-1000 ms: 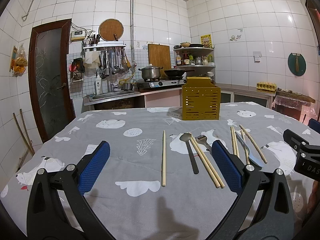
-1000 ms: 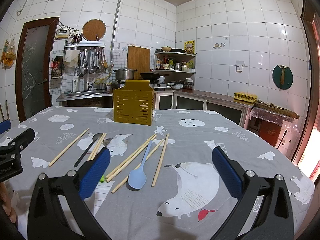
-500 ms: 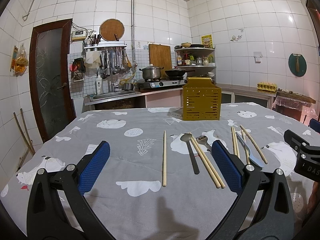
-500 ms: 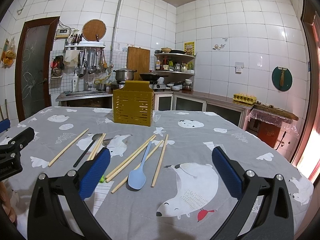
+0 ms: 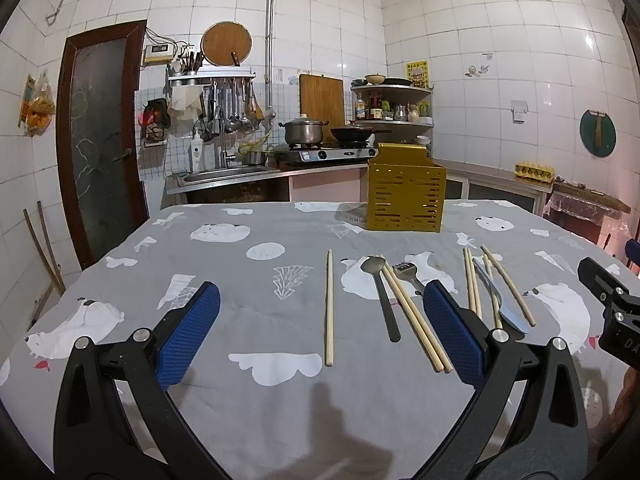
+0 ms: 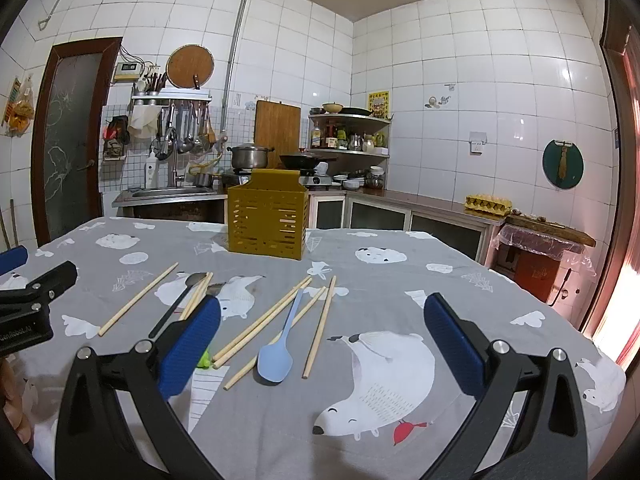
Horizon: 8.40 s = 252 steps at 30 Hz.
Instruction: Organize utensils
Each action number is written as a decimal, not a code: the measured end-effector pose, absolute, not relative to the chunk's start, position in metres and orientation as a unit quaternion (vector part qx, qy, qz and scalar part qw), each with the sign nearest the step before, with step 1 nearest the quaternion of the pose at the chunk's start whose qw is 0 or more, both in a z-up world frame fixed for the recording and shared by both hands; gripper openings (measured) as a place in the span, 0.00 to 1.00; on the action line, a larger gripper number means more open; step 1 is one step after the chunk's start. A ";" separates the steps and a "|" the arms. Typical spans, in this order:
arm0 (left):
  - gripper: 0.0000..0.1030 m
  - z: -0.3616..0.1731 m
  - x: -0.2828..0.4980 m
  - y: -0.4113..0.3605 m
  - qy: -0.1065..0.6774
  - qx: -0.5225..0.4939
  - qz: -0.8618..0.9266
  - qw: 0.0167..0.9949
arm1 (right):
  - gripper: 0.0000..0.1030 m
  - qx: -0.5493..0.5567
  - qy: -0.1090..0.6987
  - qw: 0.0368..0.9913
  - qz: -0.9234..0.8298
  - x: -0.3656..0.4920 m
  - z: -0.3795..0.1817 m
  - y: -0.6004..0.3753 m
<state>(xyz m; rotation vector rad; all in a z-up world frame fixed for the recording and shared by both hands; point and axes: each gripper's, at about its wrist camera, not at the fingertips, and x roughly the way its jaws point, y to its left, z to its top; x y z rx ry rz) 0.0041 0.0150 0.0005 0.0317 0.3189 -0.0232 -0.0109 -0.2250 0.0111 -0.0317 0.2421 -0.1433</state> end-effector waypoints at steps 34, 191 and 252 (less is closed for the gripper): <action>0.95 0.003 0.191 0.018 0.321 0.014 -0.041 0.946 | 0.96 -0.009 0.243 0.967 -0.075 0.142 0.013 -0.249; 0.04 0.175 0.255 -0.024 0.116 -0.043 -0.142 0.982 | 0.06 0.089 0.028 0.996 -0.013 0.262 0.168 -0.267; 0.95 0.142 0.253 -0.006 0.169 0.050 -0.010 0.984 | 0.83 0.044 0.186 0.980 -0.063 0.241 0.092 -0.286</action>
